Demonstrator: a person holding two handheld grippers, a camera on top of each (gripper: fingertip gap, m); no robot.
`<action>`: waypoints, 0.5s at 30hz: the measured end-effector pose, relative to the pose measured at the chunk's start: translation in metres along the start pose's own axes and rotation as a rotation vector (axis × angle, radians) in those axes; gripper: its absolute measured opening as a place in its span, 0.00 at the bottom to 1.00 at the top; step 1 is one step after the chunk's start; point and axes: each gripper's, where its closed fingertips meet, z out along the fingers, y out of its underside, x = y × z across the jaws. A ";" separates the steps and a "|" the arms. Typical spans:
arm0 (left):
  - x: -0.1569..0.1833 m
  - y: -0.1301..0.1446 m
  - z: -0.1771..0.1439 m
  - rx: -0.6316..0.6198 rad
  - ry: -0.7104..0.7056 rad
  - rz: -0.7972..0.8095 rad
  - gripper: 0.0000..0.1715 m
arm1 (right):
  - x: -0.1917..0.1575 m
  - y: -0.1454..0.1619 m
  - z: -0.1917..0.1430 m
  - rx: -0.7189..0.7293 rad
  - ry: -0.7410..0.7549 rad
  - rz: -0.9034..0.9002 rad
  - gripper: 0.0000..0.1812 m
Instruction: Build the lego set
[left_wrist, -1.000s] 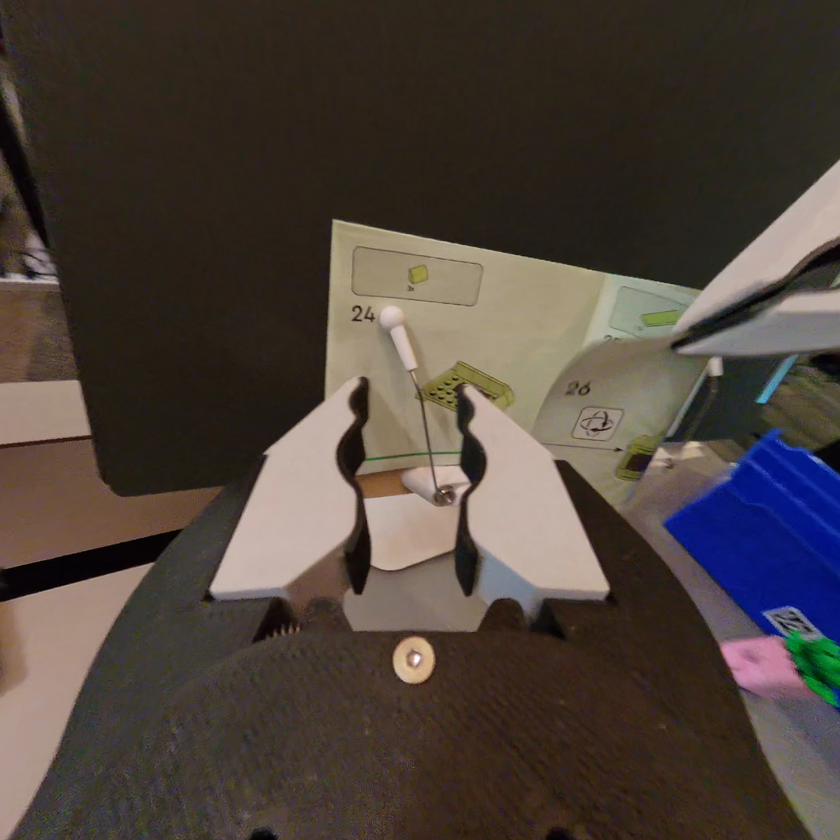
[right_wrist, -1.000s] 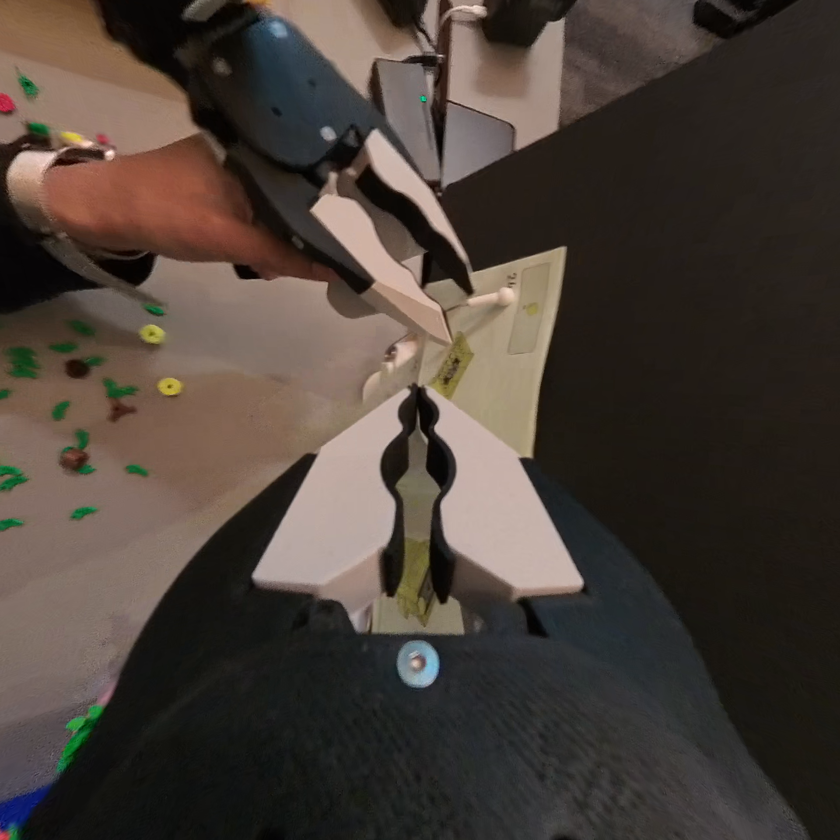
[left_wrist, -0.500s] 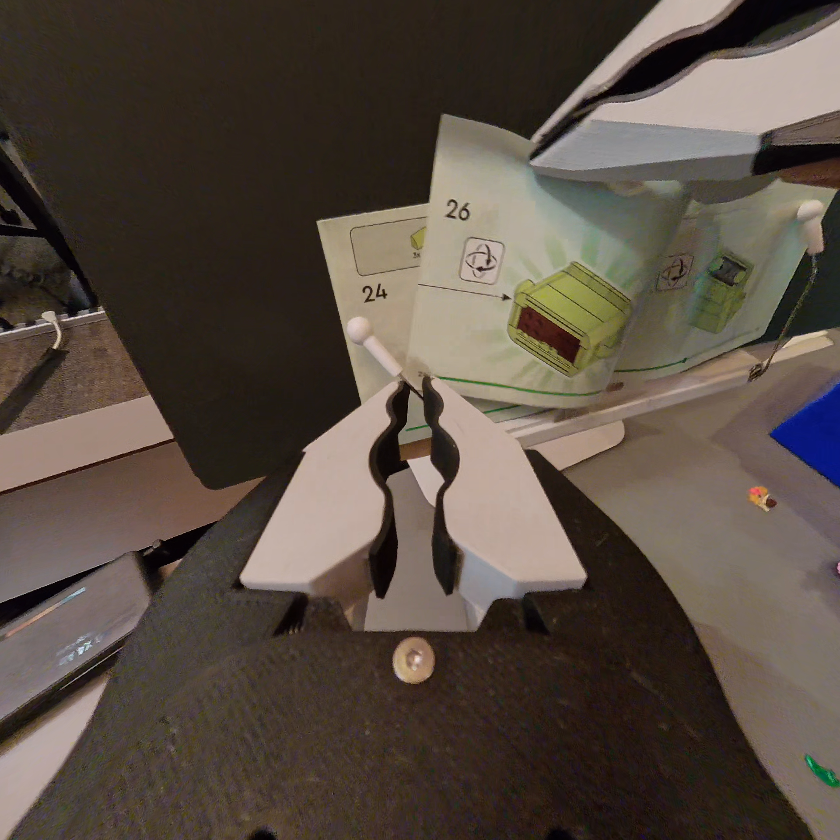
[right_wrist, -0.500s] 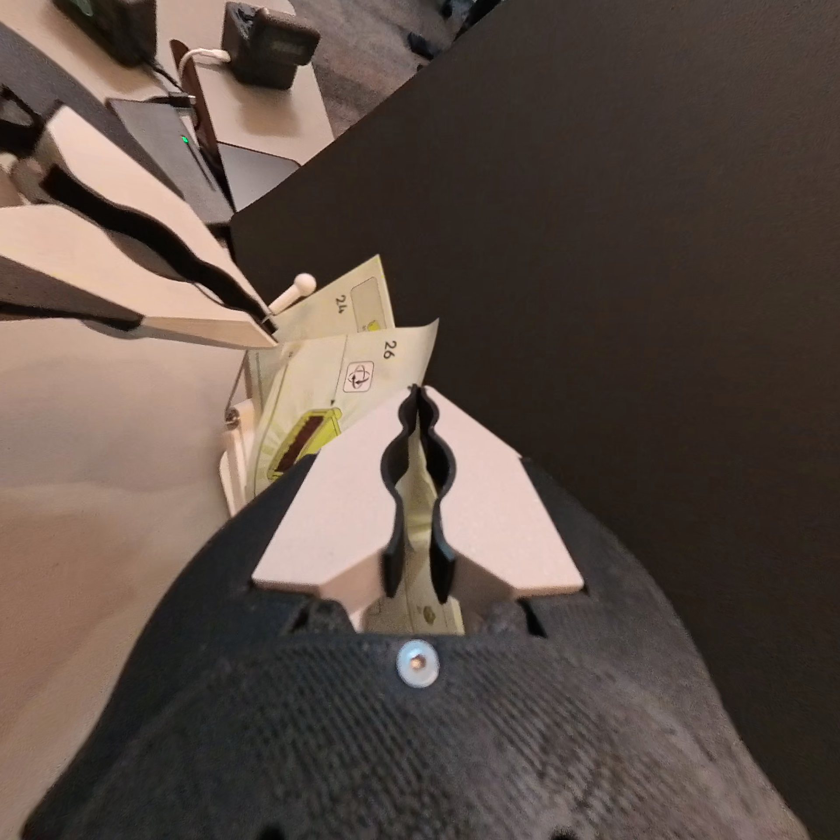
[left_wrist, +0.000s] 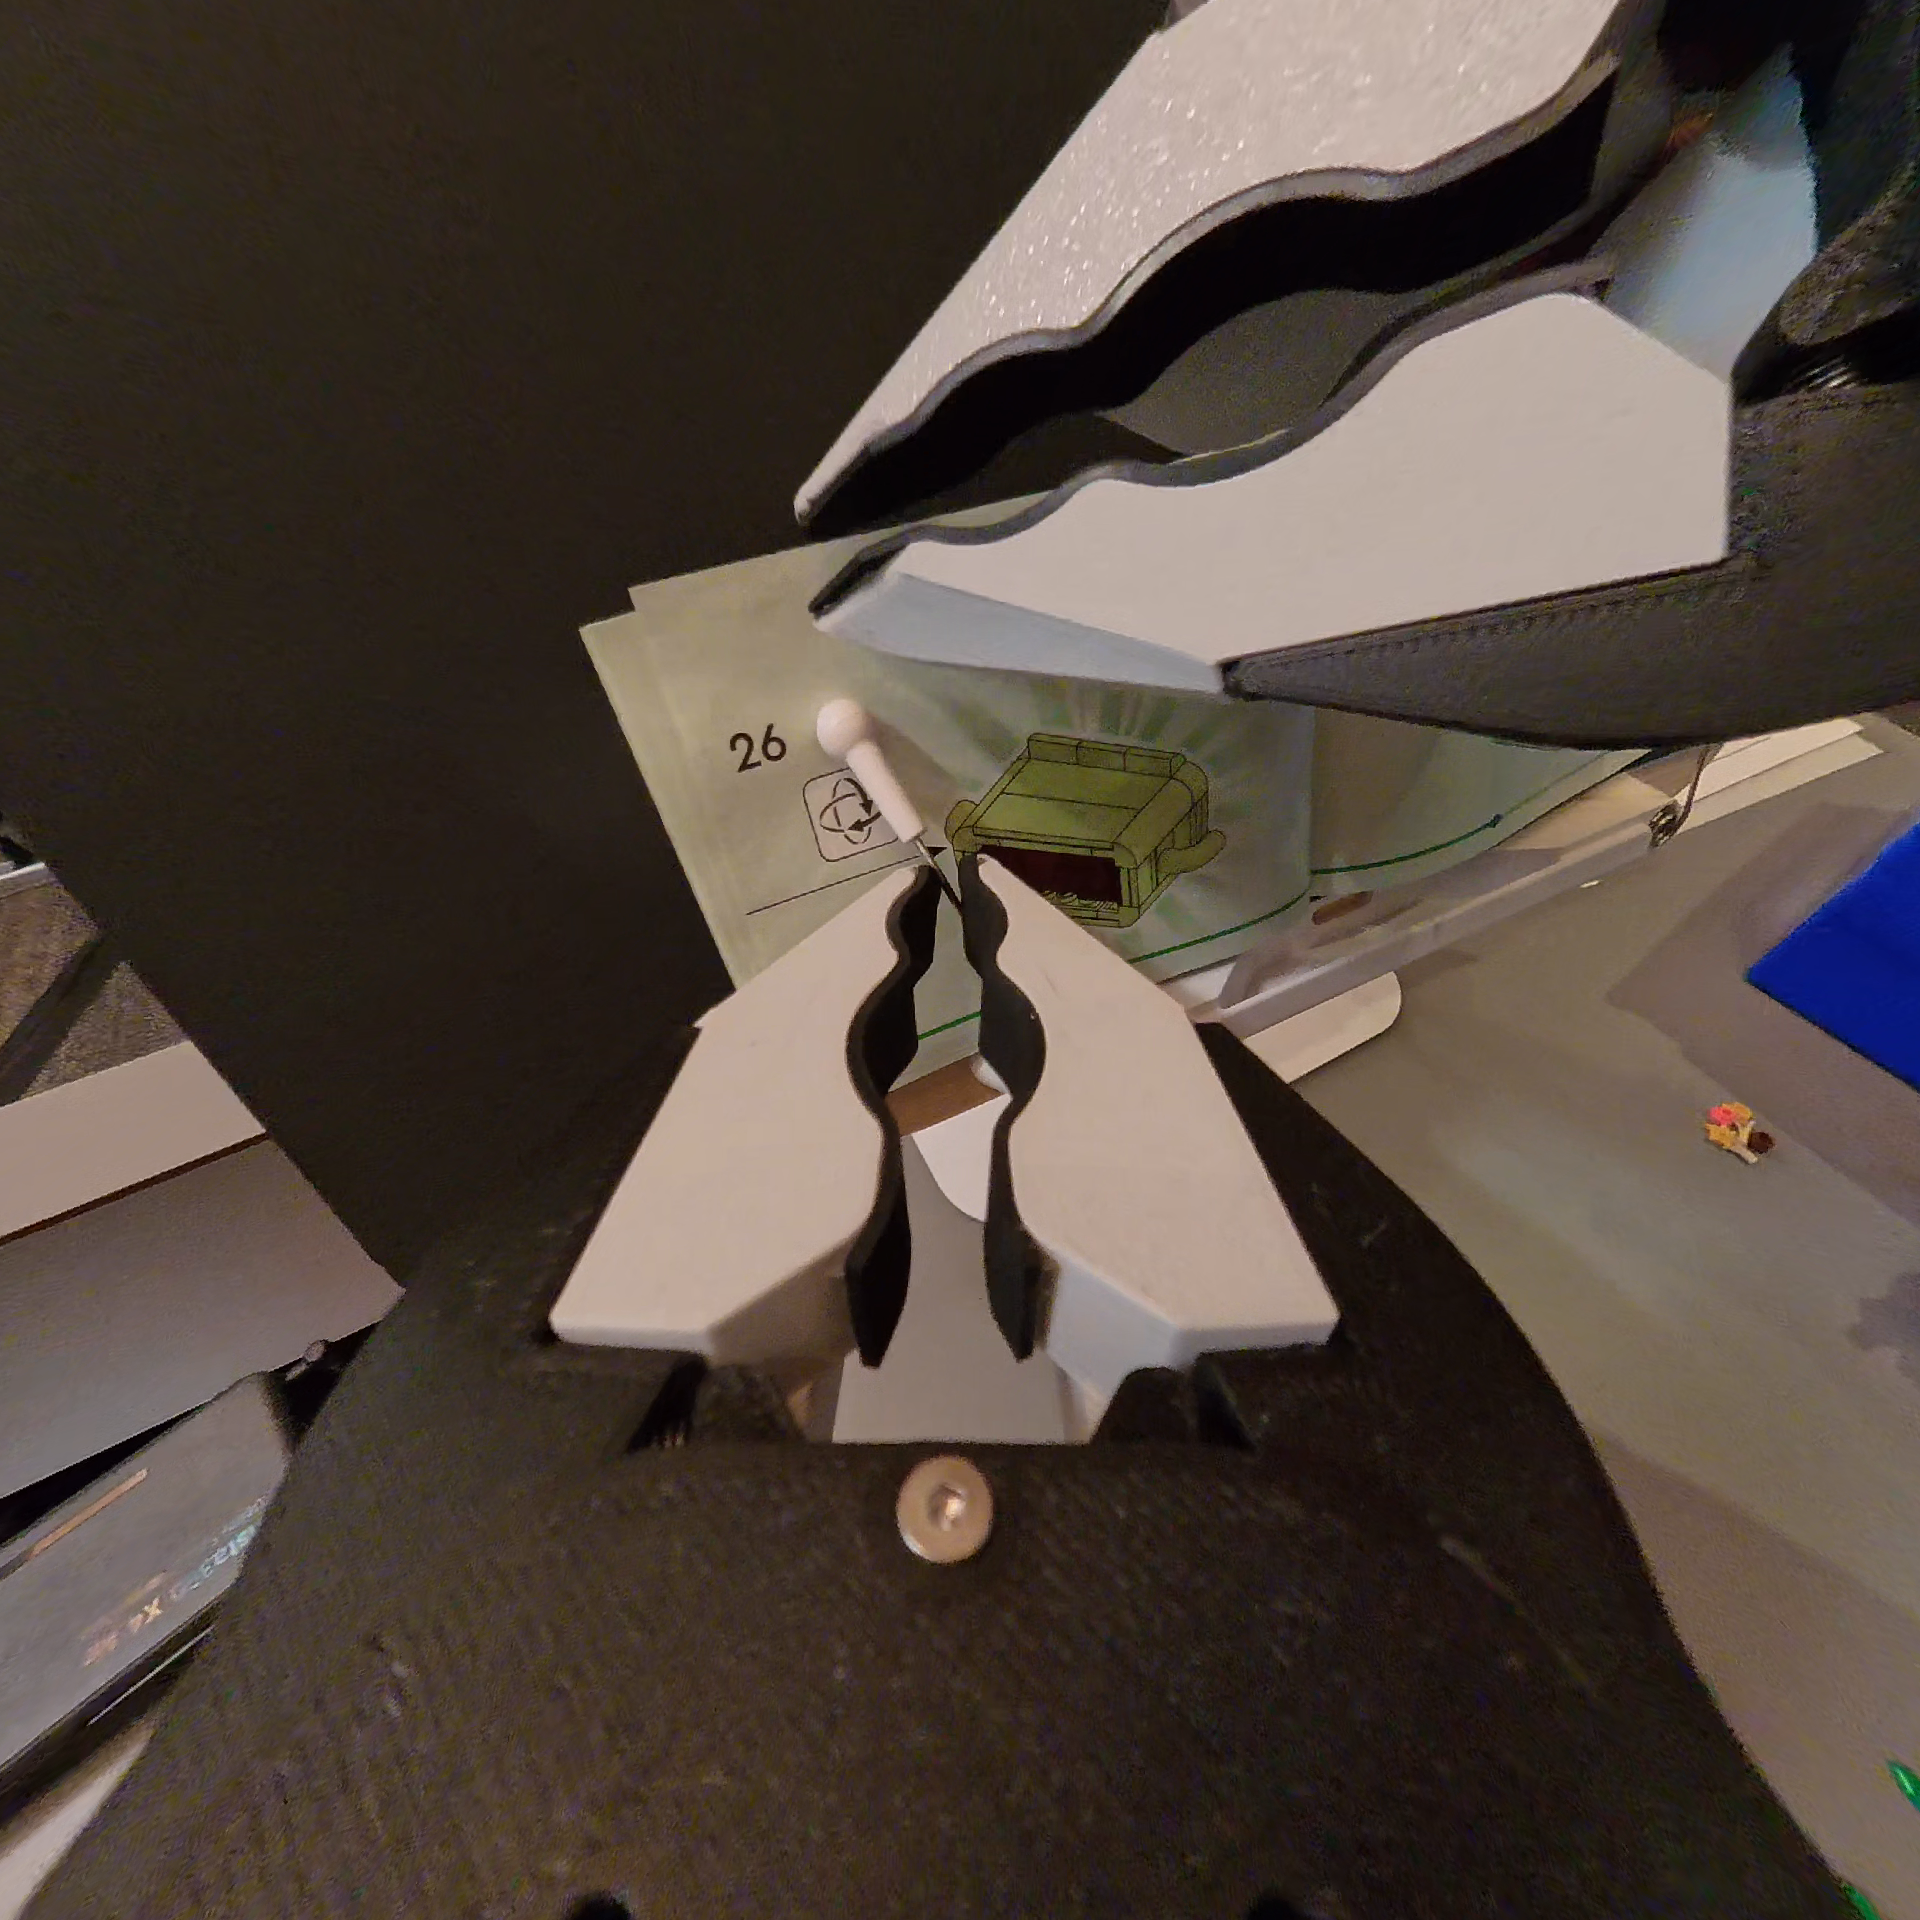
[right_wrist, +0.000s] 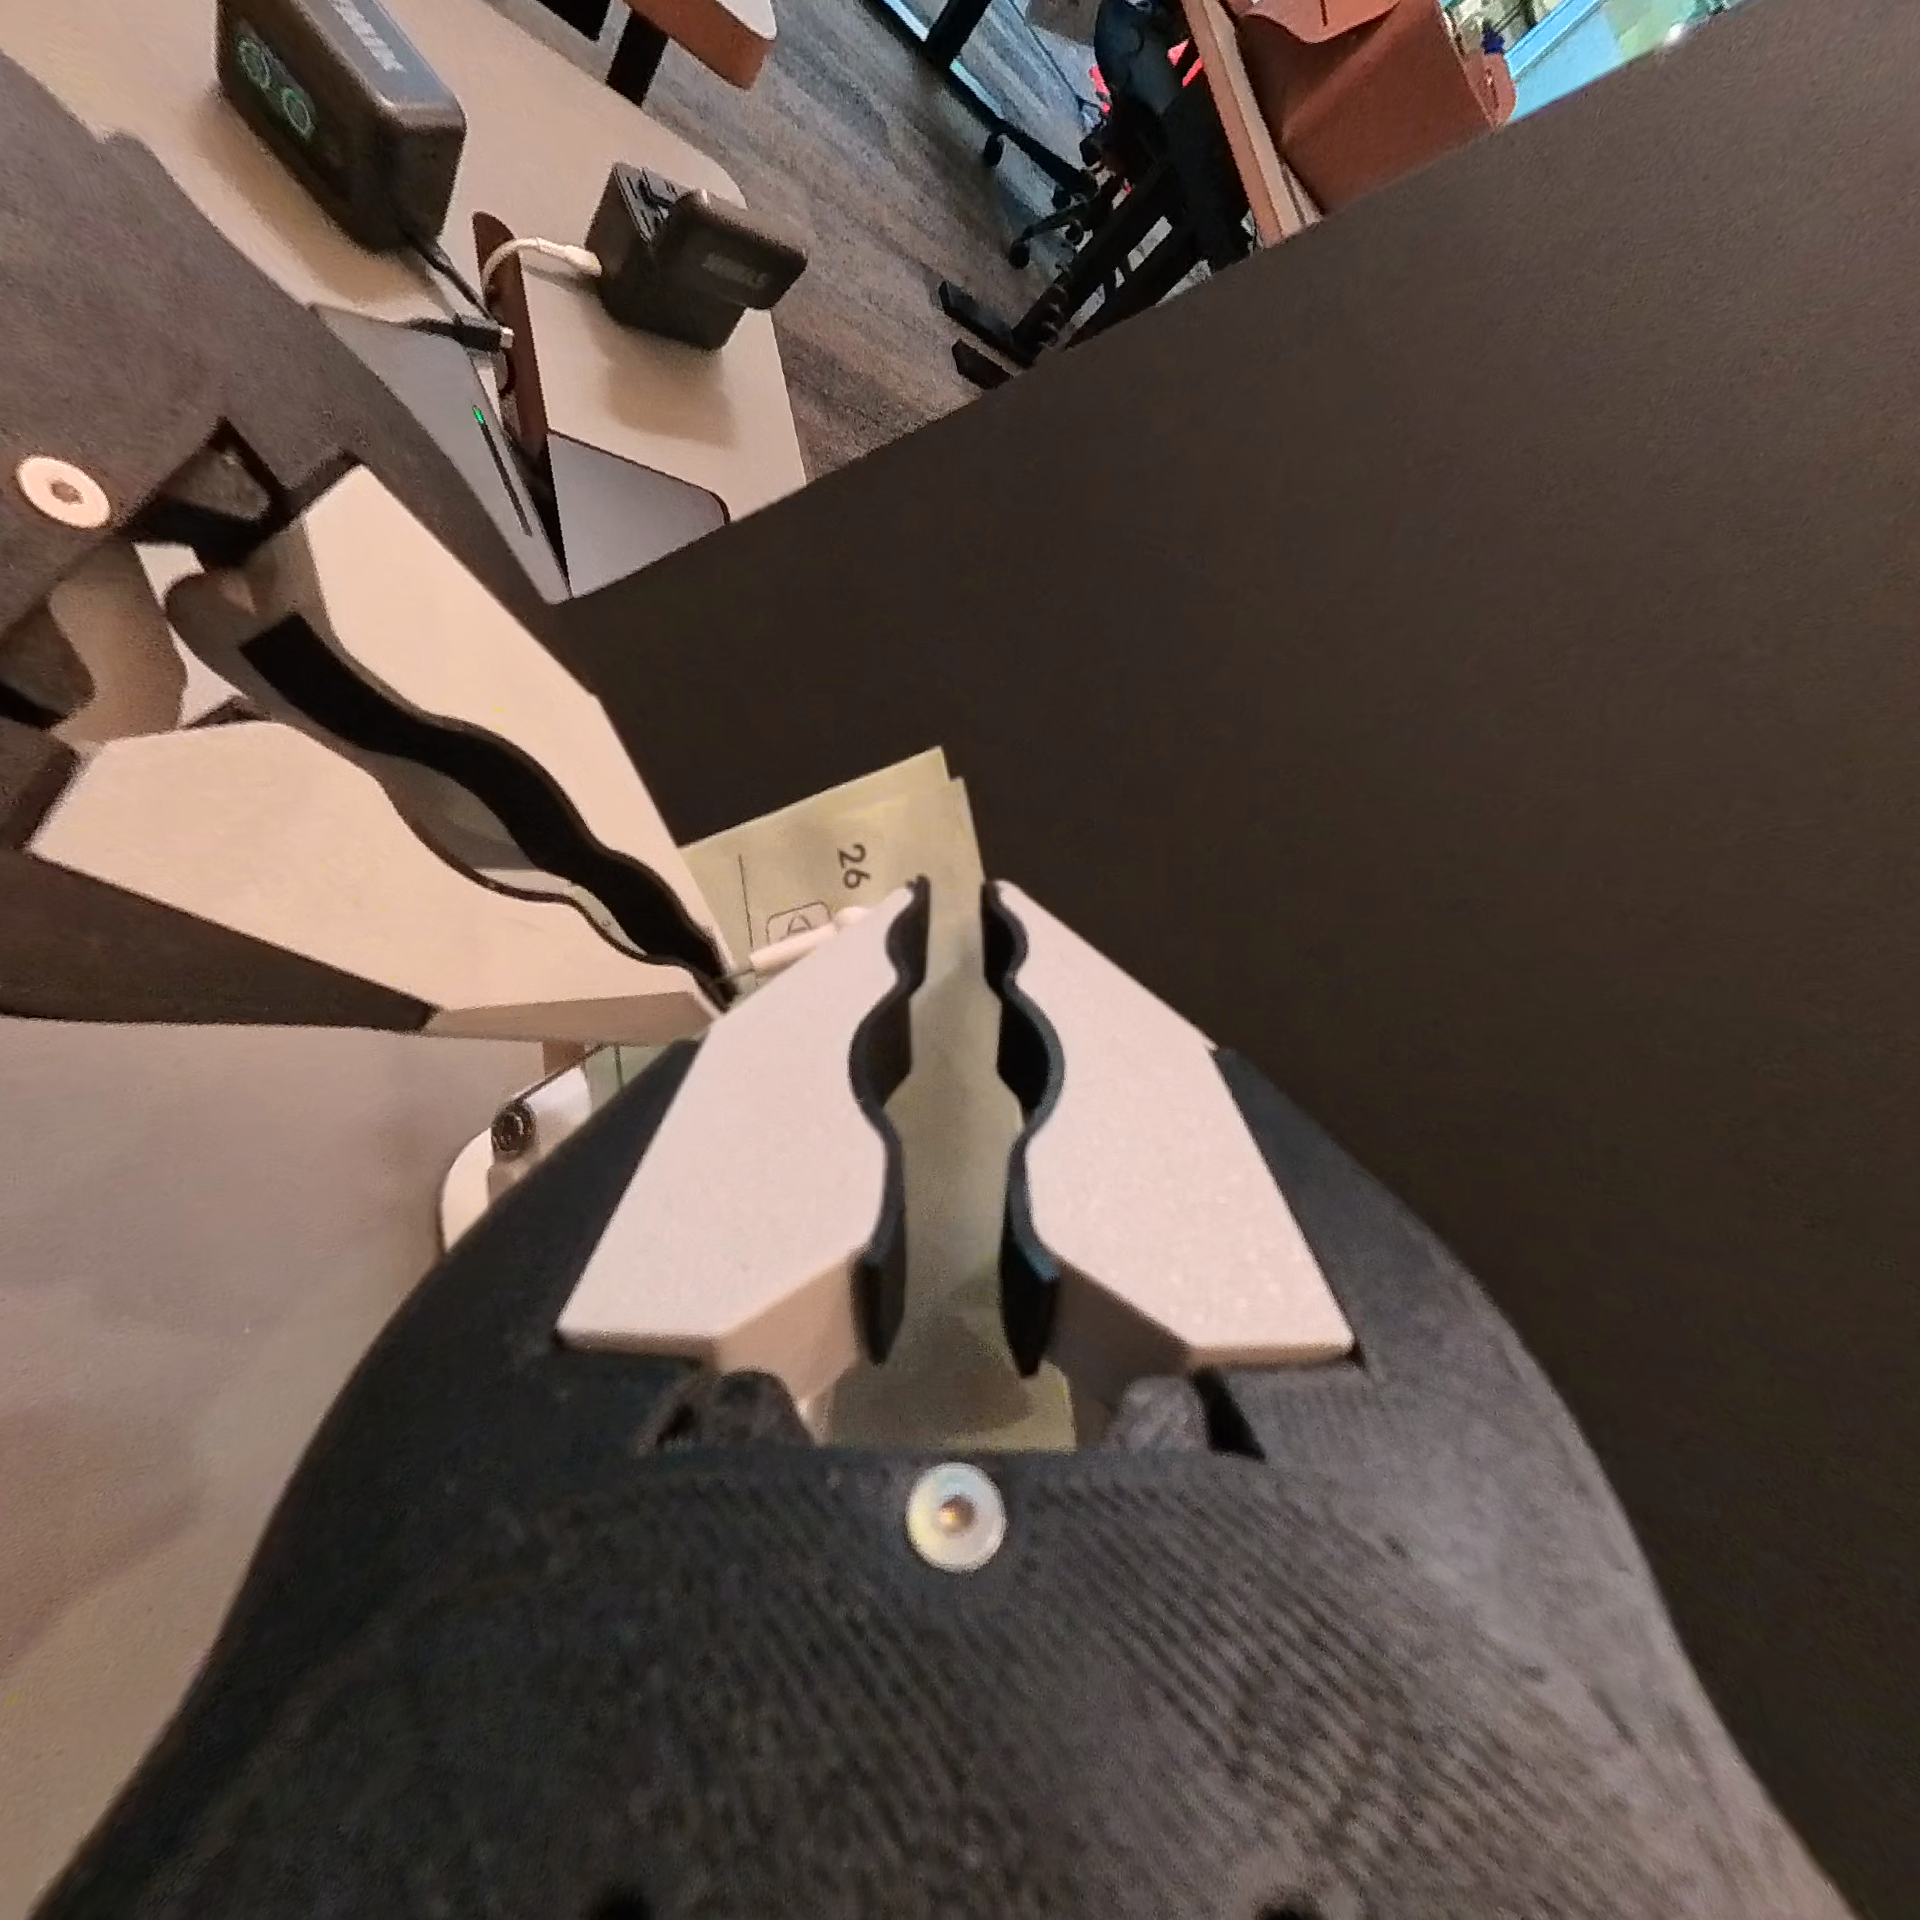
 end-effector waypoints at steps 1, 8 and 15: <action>0.000 0.000 0.000 0.002 0.007 -0.010 0.03 | 0.001 -0.002 -0.001 0.009 0.006 0.013 0.06; 0.004 -0.004 -0.011 0.000 0.051 -0.049 0.08 | 0.013 -0.034 -0.073 0.138 0.138 0.191 0.20; 0.029 -0.044 -0.053 0.123 0.130 -0.086 0.22 | -0.063 -0.044 -0.240 0.302 0.227 0.542 0.29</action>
